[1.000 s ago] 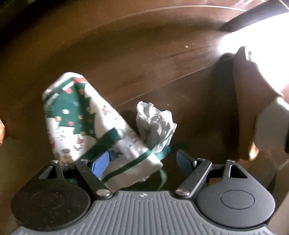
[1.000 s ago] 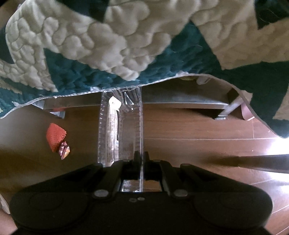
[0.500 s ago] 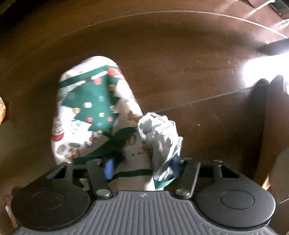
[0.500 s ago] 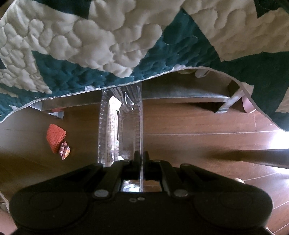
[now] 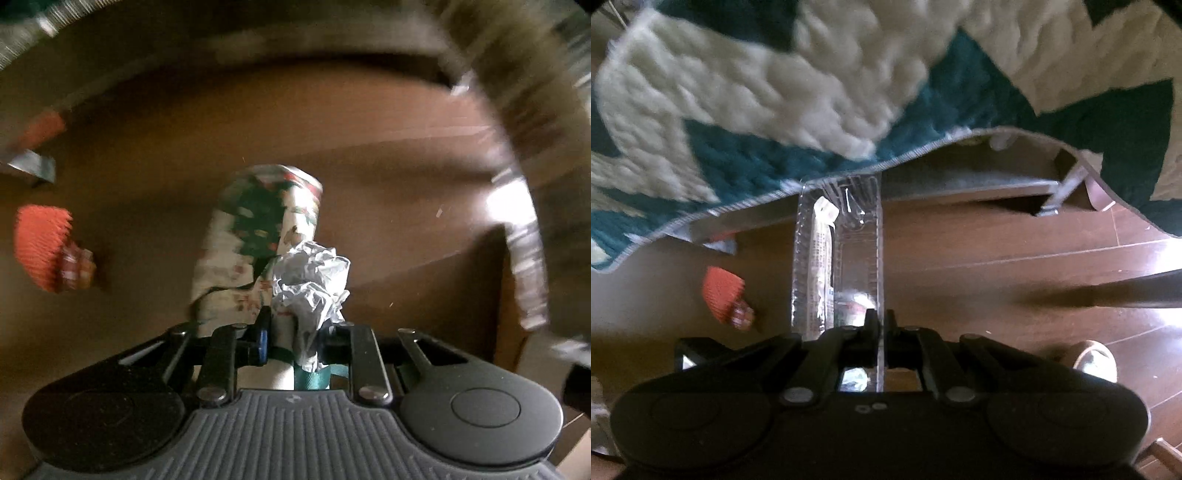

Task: Collect trash
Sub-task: 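Carry the paper bag in left while right carries the tray toward the teal bin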

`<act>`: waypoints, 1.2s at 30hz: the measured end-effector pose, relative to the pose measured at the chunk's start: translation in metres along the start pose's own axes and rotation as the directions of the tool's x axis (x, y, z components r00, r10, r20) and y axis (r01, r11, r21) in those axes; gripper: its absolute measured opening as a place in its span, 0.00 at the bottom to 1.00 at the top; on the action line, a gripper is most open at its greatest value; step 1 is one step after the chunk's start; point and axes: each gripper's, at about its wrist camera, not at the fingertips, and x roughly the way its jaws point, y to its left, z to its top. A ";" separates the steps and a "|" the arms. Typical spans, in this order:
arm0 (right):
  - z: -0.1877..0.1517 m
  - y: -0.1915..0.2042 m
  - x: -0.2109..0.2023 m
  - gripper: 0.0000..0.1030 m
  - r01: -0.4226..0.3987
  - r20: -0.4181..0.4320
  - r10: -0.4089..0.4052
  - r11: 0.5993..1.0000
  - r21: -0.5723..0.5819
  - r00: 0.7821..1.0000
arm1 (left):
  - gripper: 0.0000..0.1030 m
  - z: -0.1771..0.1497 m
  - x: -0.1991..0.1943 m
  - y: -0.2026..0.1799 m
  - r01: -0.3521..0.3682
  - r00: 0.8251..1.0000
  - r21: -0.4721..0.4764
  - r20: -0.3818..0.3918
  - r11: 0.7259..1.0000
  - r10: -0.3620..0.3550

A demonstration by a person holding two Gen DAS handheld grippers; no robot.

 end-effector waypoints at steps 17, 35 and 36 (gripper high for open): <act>-0.067 0.034 -0.220 0.01 0.005 0.240 0.024 0.993 -0.118 0.970 | 0.19 -0.051 -0.245 0.016 0.101 0.946 -0.179 0.321 0.979 -0.040; -0.086 -0.017 -0.487 0.01 0.093 0.644 -0.007 0.991 -0.101 0.765 | 0.19 -0.043 -0.506 -0.113 0.185 0.727 0.123 0.650 0.975 -0.220; -0.087 -0.022 -0.499 0.01 0.102 0.661 -0.018 0.991 -0.089 0.750 | 0.19 -0.041 -0.518 -0.124 0.193 0.715 0.141 0.658 0.971 -0.237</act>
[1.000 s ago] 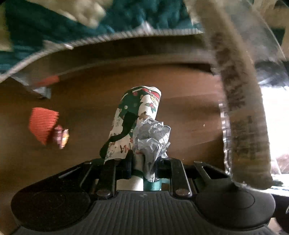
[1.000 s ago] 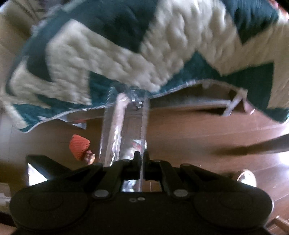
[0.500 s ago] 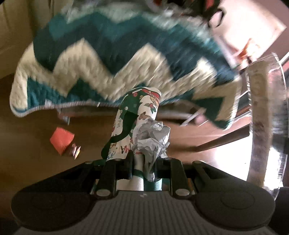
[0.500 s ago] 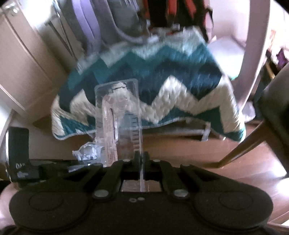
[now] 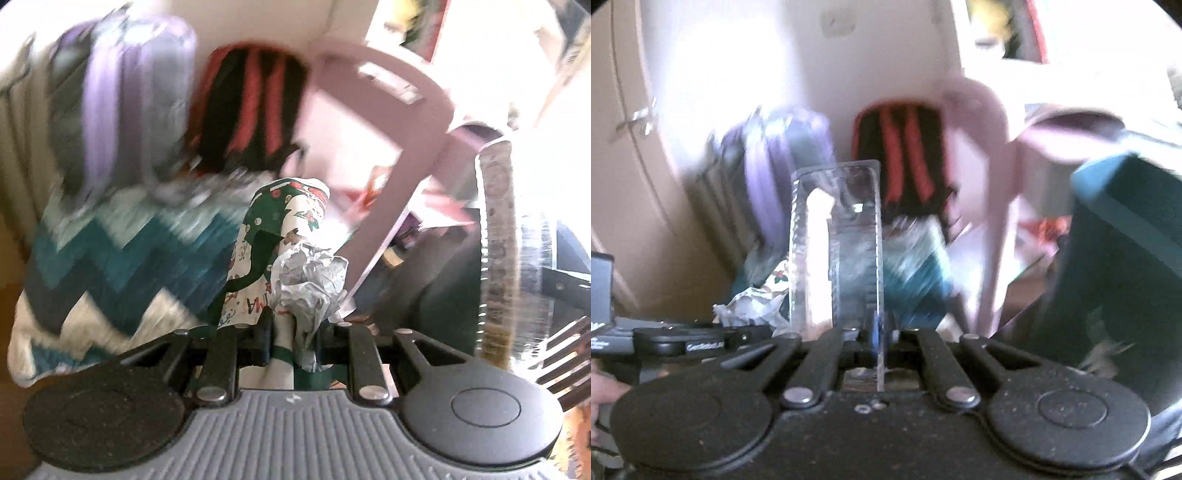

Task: Collect trash
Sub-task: 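Carry the paper bag in left while right carries the tray toward the teal bin, then open both tools over the teal bin to drop the bag and tray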

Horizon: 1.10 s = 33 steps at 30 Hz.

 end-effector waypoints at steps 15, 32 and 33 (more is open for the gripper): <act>0.084 -0.118 -0.099 0.01 0.318 0.188 -0.327 0.945 0.079 0.926 | 0.19 0.126 -0.058 -0.219 0.259 0.934 0.243 0.186 0.935 -0.307; 0.049 -0.209 -0.055 0.02 0.446 0.024 -0.455 0.879 0.168 0.890 | 0.19 0.107 0.070 -0.331 0.326 0.944 0.268 -0.041 0.907 -0.328; 0.046 -0.209 -0.052 0.04 0.438 0.014 -0.446 0.883 0.171 0.895 | 0.20 0.103 0.079 -0.330 0.315 0.949 0.270 -0.057 0.910 -0.311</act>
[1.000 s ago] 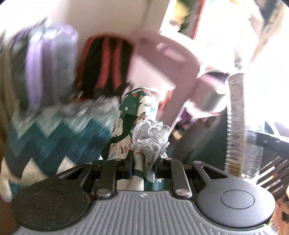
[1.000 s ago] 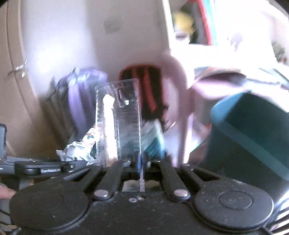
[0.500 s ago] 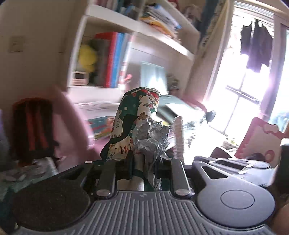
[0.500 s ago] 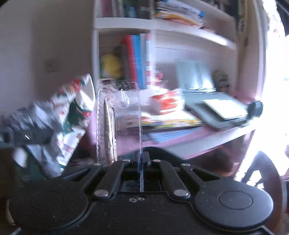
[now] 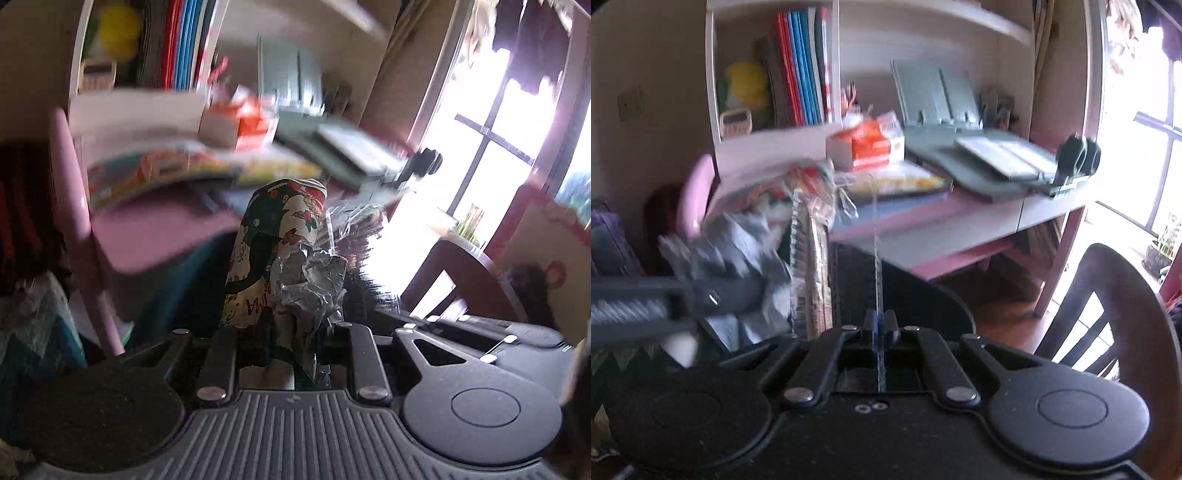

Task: Collect trash
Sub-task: 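Open both tools over the teal bin to drop the bag and tray, then swing both tools back and lower them under the quilted chair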

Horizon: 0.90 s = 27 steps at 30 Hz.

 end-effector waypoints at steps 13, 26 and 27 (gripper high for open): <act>-0.017 -0.008 -0.008 0.27 -0.026 -0.020 0.027 0.999 0.031 0.999 | 0.49 -0.029 0.013 0.001 -0.045 0.996 0.033 -0.078 0.998 0.047; -0.014 0.023 -0.069 0.41 -0.112 0.062 0.114 0.993 -0.032 0.992 | 0.65 -0.035 -0.059 0.026 -0.075 0.997 0.038 0.019 0.996 0.075; -0.014 0.029 -0.074 0.41 -0.130 0.067 0.132 0.991 -0.037 0.989 | 0.67 -0.037 -0.068 0.030 -0.082 0.996 0.036 0.023 0.996 0.081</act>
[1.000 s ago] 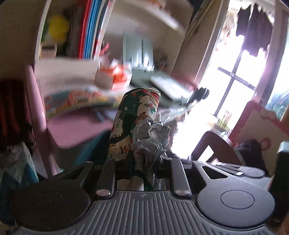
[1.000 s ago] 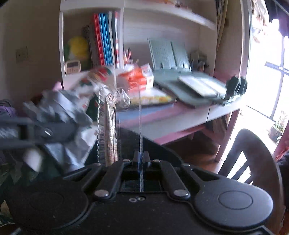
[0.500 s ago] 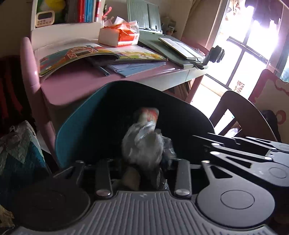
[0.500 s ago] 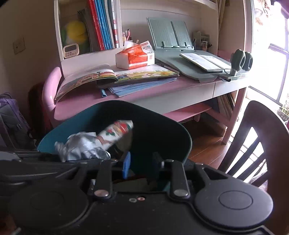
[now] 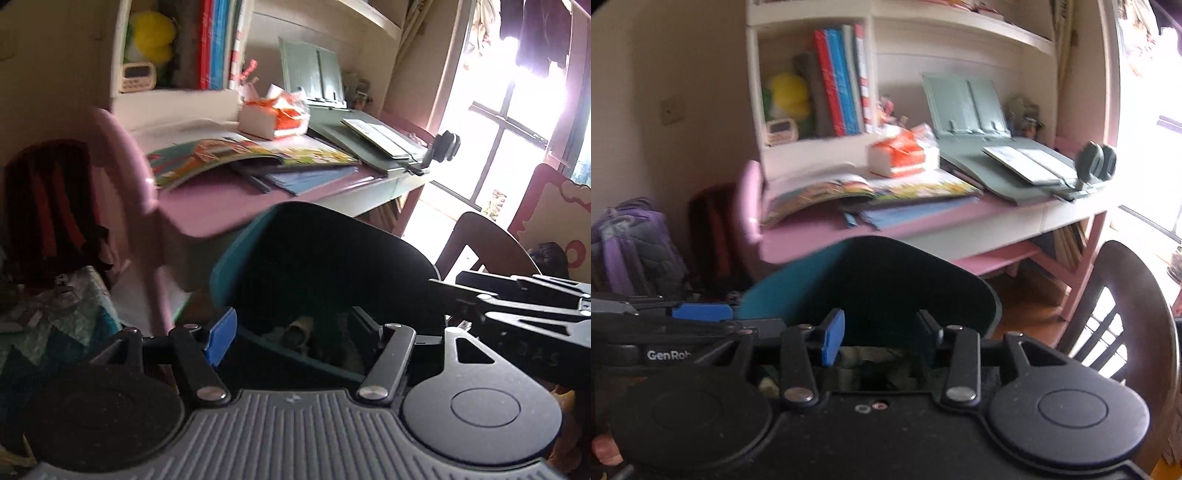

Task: Collect trash
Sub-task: 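Swing both tools back and lower them under the quilted chair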

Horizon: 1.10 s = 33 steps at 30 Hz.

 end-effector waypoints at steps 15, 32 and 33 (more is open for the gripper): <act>-0.008 0.133 -0.026 0.54 -0.267 0.020 0.271 0.957 -0.111 0.962 | 0.78 -0.050 -0.125 0.115 -0.168 0.981 -0.093 0.081 0.981 0.176; -0.083 0.340 0.032 0.56 -0.554 -0.174 0.527 0.800 -0.229 0.832 | 0.79 -0.166 -0.199 0.305 -0.385 0.918 -0.321 -0.032 0.865 0.396; -0.090 0.353 0.038 0.56 -0.566 -0.196 0.532 0.791 -0.232 0.824 | 0.79 -0.173 -0.200 0.316 -0.397 0.913 -0.329 -0.040 0.857 0.407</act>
